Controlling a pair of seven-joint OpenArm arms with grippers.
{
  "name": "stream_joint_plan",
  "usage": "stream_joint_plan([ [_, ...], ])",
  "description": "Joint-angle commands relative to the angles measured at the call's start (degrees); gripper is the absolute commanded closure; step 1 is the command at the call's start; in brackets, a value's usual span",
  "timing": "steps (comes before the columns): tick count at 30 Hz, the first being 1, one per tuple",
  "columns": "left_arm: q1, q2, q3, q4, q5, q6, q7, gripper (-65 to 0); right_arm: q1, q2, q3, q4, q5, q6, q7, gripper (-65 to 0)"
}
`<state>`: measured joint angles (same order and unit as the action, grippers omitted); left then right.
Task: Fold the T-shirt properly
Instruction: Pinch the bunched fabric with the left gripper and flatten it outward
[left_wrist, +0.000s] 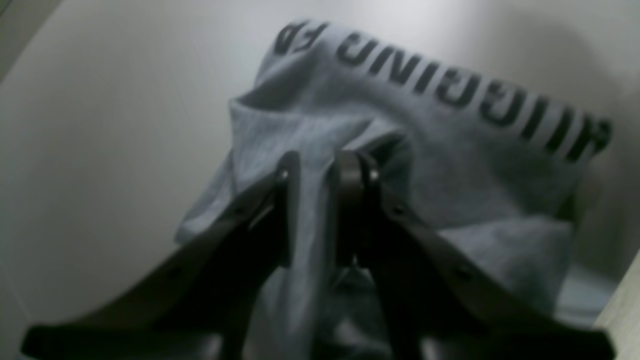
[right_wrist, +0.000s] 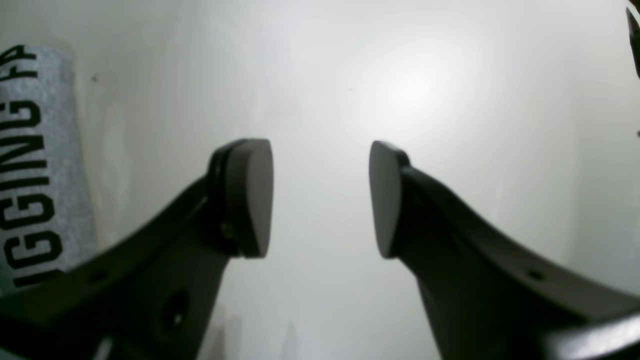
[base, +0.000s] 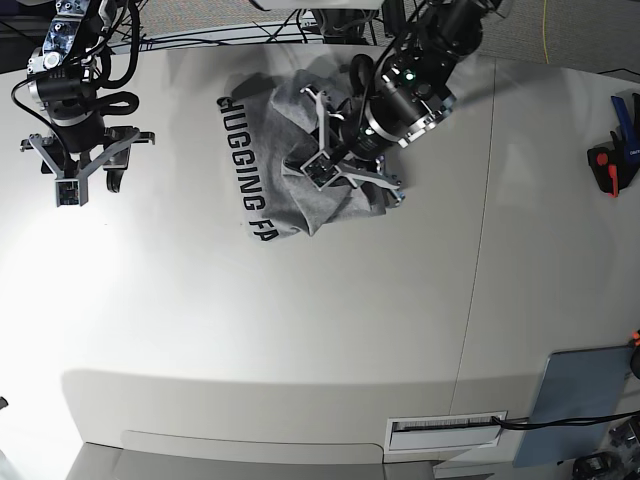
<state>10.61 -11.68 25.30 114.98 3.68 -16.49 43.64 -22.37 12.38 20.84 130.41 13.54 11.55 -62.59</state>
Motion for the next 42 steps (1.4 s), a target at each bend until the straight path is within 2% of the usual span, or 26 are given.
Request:
stream_joint_plan([
  [1,-0.4,-0.1,-0.1,1.0,-0.2,0.0,-1.2,-9.6,0.2,0.6,0.3,0.9,0.1,-0.3,1.1,-30.6],
  [4,-0.2,-0.9,-0.1,1.0,-0.5,0.0,-1.2,0.0,0.2,0.6,0.3,0.9,0.1,-0.3,1.1,-30.6],
  [10,-0.2,-0.9,-0.1,1.0,-1.5,1.5,-1.2,0.0,0.2,0.7,0.3,0.9,0.1,-0.3,1.3,-30.6],
  [15,-0.2,-0.9,-0.1,1.0,-2.4,1.4,-1.3,0.0,0.2,0.7,0.3,0.9,0.1,-0.3,1.3,-30.6],
  [17,-0.2,-0.9,-0.1,1.0,-2.4,0.3,-1.3,0.0,0.2,0.6,0.3,0.9,0.1,-0.3,1.4,-30.6],
  [18,-0.2,-0.9,-0.1,1.0,-2.4,-0.5,-1.3,-3.8,0.2,0.6,0.3,0.9,0.1,-0.3,1.5,-30.6],
  [21,-0.2,-0.9,-0.1,1.0,-4.1,-0.7,-1.3,-25.5,0.2,0.7,0.3,0.9,0.1,-0.3,1.5,-30.6],
  [23,-0.3,-0.8,-0.1,1.0,-6.9,-0.8,-1.9,-34.3,0.2,0.6,0.3,0.9,0.1,-0.3,1.5,-30.6],
  [27,-0.3,-0.7,0.1,0.9,-7.5,-4.9,-2.6,-34.8,0.2,0.6,0.3,0.9,0.1,-0.3,1.5,-30.6],
  [31,-0.4,-0.7,0.1,-1.2,-6.4,-5.6,-3.6,-34.7,0.2,0.6,0.3,0.9,0.1,-0.3,1.6,-30.6],
  [34,-1.3,-0.7,0.1,-4.2,-6.3,-5.5,-3.8,-30.7,0.2,0.6,0.3,0.9,0.1,-0.3,1.6,-30.6],
  [37,-2.5,-0.7,0.0,-5.0,-6.3,-2.8,-3.7,-19.8,0.2,0.6,0.3,0.9,0.1,-0.3,1.6,-30.6],
  [39,-3.3,-0.7,0.0,-4.9,-6.9,-2.6,-3.7,-10.9,0.2,0.6,0.3,0.9,0.1,-0.3,1.5,-30.6],
  [41,-3.9,-0.7,0.0,-4.3,-8.9,-2.7,-3.6,-6.3,0.2,0.6,0.3,0.9,0.1,-0.3,1.6,-30.6],
  [42,-4.1,-0.7,0.0,-3.8,-9.6,-2.9,-3.7,-6.0,0.2,0.6,0.3,0.9,0.1,-0.3,1.6,-30.6],
])
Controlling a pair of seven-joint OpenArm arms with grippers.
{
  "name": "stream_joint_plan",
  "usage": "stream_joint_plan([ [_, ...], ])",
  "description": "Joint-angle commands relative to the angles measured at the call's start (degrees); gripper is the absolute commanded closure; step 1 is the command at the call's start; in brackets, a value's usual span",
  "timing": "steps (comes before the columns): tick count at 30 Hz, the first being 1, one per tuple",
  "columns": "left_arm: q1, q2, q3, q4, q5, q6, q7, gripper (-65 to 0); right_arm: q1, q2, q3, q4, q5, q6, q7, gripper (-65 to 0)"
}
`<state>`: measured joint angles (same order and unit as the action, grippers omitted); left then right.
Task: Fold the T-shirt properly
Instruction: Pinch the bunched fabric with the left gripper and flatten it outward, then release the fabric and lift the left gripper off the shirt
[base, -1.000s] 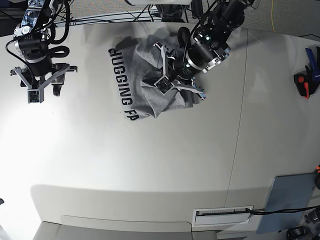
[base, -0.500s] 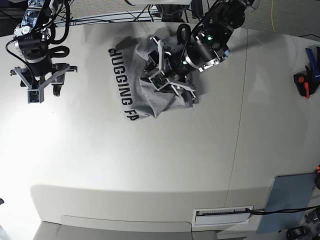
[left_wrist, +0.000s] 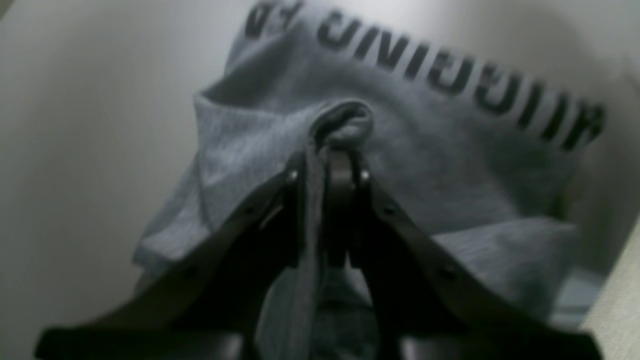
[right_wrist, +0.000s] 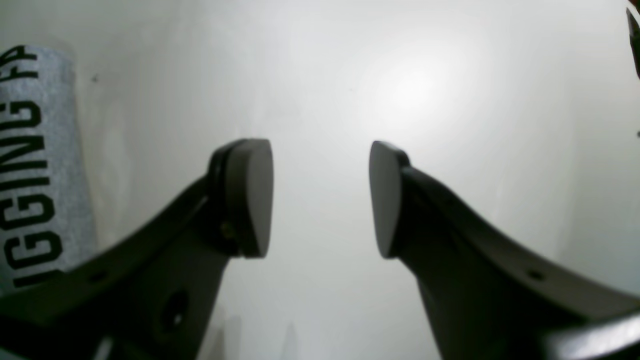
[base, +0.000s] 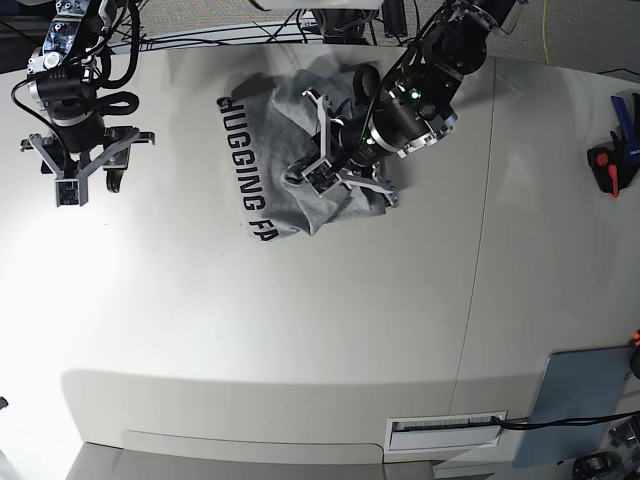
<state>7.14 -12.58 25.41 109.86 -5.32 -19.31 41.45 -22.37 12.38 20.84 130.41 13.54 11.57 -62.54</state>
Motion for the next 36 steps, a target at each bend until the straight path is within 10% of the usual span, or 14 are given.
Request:
stream_joint_plan([
  [1,-0.7,0.2,-0.1,1.9,-0.9,0.0,-1.4,-6.0,0.2,0.6,0.3,0.9,0.1,-0.3,1.5,-30.6],
  [17,1.9,0.2,-24.5,2.5,-5.1,0.3,1.6,-6.0,0.2,0.6,0.3,0.9,0.1,-0.3,1.5,-30.6],
  [24,4.8,0.2,-26.8,2.4,-1.7,6.2,0.9,-6.3,0.2,0.6,0.3,0.9,0.1,-0.3,1.4,-30.6],
  [30,4.5,0.1,-26.8,2.4,1.7,6.2,0.9,-31.0,0.2,0.6,0.3,0.9,0.1,-0.3,0.4,-30.6],
  [36,6.0,0.1,-27.2,3.6,-10.9,-2.3,2.4,-33.0,0.0,1.2,0.4,0.9,-4.2,0.2,1.5,-30.6],
])
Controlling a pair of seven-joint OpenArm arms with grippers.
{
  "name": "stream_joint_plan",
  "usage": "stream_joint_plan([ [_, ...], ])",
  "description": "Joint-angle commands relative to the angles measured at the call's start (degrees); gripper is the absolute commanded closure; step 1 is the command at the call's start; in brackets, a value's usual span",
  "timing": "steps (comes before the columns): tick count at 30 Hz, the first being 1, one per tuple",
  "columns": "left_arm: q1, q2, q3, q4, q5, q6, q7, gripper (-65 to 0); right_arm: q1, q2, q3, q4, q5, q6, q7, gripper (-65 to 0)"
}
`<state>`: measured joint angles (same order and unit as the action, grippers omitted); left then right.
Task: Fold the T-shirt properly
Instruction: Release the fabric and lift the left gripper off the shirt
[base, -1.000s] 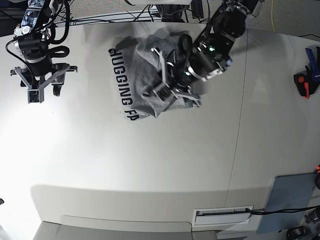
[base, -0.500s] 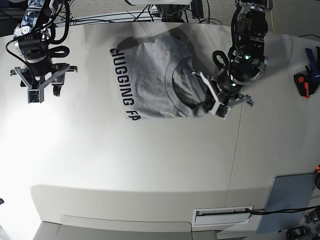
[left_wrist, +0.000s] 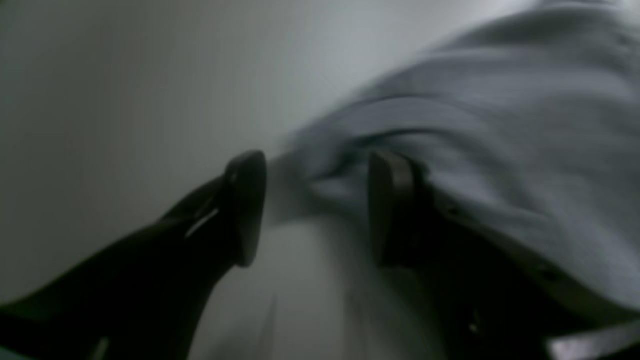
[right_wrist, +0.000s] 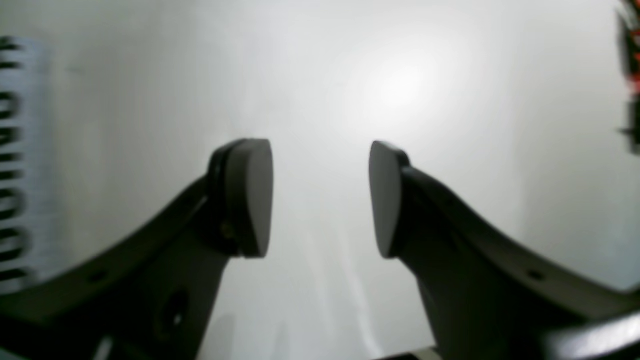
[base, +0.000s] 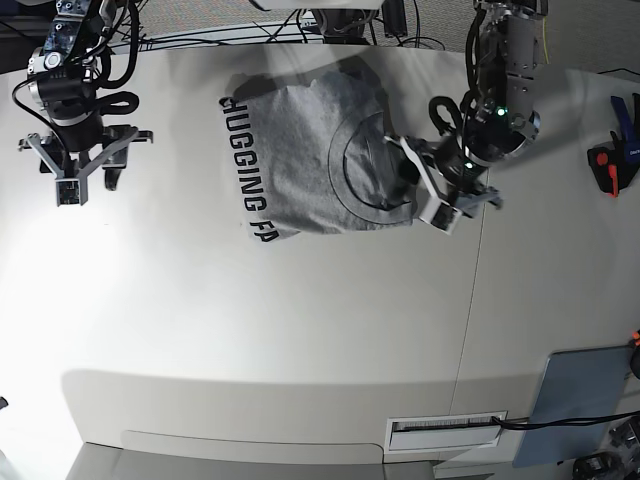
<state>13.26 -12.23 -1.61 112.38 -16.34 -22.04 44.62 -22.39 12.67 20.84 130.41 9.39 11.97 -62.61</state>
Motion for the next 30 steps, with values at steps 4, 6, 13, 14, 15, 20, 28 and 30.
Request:
stream_joint_plan([
  [4,3.1,-0.2,0.0,1.5,-6.0,-3.6,1.0,-32.9,-0.7,4.0,2.2,0.9,0.0,-0.5,3.8,-30.6],
  [6,4.8,-0.2,0.0,1.5,-9.0,-3.7,1.9,-32.9,-0.8,4.8,3.3,0.9,0.2,-0.5,3.7,-30.6],
  [13,9.0,-0.2,0.0,1.6,-20.4,-13.7,6.8,-32.9,-0.8,5.1,4.1,0.9,0.2,-0.5,3.9,-30.6],
  [14,9.4,-0.2,0.0,1.7,-22.4,-15.0,7.4,-32.9,-0.8,5.1,4.1,0.9,0.3,-0.5,3.9,-30.6],
  [15,9.7,-0.2,0.0,1.9,-24.2,-16.2,8.1,-32.8,-0.8,5.1,4.1,0.8,0.5,-0.5,3.9,-30.6],
  [20,11.1,-0.2,0.0,2.3,-24.7,-16.8,11.5,-32.8,-0.8,5.1,4.1,0.7,3.4,-0.5,3.9,-30.5],
  [28,12.4,-0.2,5.7,-0.2,-9.7,-11.8,4.5,-28.5,-0.8,5.1,4.0,0.7,11.3,0.5,3.9,-30.5],
  [30,12.1,-0.2,6.7,-1.3,-5.2,-9.6,2.3,-28.5,-0.8,5.0,3.8,0.7,14.9,1.8,4.0,-30.5],
])
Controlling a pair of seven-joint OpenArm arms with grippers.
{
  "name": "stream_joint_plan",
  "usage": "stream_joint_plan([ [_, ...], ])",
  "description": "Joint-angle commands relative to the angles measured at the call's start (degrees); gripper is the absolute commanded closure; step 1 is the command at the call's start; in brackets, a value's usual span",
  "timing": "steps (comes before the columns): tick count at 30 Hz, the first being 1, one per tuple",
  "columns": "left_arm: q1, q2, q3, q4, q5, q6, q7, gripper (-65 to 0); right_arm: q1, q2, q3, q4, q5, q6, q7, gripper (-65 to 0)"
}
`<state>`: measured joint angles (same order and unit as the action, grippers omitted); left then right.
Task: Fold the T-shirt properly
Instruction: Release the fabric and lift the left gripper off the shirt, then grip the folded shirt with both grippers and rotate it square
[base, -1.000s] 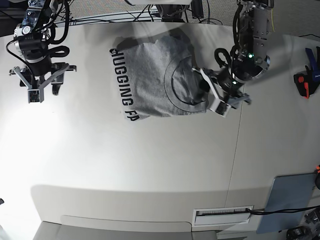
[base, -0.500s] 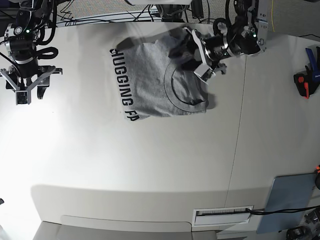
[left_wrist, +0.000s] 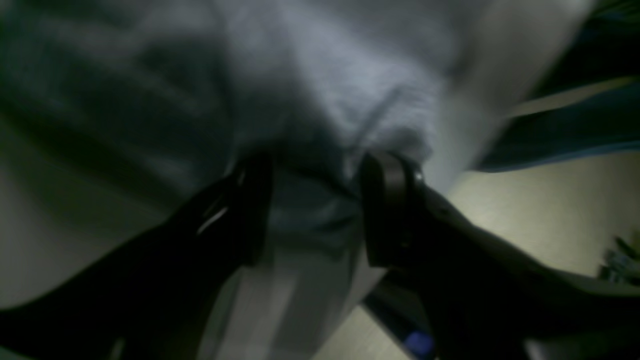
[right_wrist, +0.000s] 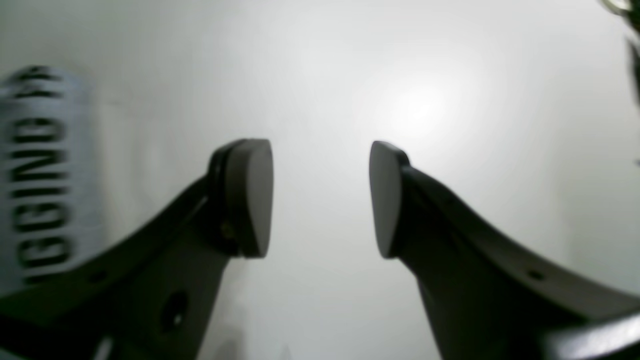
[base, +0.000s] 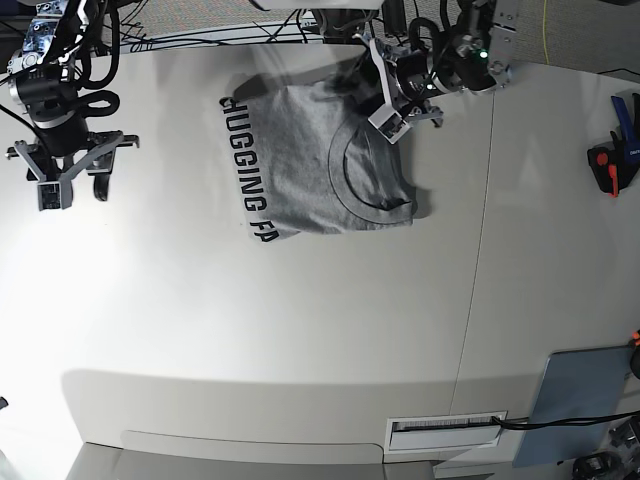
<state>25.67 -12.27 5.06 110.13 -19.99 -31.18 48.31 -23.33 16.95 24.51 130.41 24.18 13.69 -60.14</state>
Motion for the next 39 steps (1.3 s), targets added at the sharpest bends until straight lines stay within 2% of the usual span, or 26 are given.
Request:
stream_joint_plan([
  [1,-0.6,-0.1,0.1,0.6,0.5,0.6,-1.7,-28.5,0.2,0.7,-0.2,0.7,1.6,1.2,1.5,-30.5],
  [5,-2.9,-0.9,0.0,-0.5,8.5,5.7,-1.9,-28.5,0.2,0.7,-5.3,0.7,2.1,2.4,2.4,-30.5],
  [8,-4.9,-3.0,0.0,-2.1,10.3,7.8,-3.3,-28.5,0.3,0.7,-11.6,0.7,-0.4,2.4,5.5,-30.5],
  [11,-6.1,-4.6,0.0,-3.5,12.4,8.3,-3.8,-28.5,1.6,0.7,-19.0,0.0,-5.9,2.3,8.6,-29.6],
  [16,-6.3,-5.0,0.0,-5.5,13.2,8.3,-3.9,-28.5,7.5,0.6,-30.8,-8.0,-13.7,0.4,11.2,-12.8],
  [19,-6.3,-5.0,0.0,-6.6,14.3,8.3,-4.9,-28.5,12.0,-1.4,-35.4,-14.8,-17.6,-0.2,11.7,-4.5],
  [21,-6.5,-5.0,0.0,-7.0,14.5,8.3,-5.6,-28.5,14.9,-3.0,-37.1,-19.5,-18.8,-0.2,12.2,-1.9],
  [24,-6.7,-5.0,0.0,-7.2,17.0,8.6,-8.0,-28.5,19.3,-4.6,-38.7,-26.6,-19.3,-0.2,12.0,-1.4],
  [28,-7.2,-5.3,0.0,-7.2,20.5,13.4,-10.6,-28.5,22.5,-4.9,-39.3,-32.1,-19.4,-0.1,8.1,-1.3],
  [34,-11.8,-7.9,0.0,-7.1,21.9,20.0,-12.4,-28.5,21.0,-1.9,-39.3,-31.7,-19.8,-0.2,6.5,-1.2],
  [39,-14.8,-9.6,0.0,-6.4,21.1,21.1,-12.3,-28.5,18.1,-0.7,-39.3,-28.5,-19.7,-0.2,6.5,-0.8],
])
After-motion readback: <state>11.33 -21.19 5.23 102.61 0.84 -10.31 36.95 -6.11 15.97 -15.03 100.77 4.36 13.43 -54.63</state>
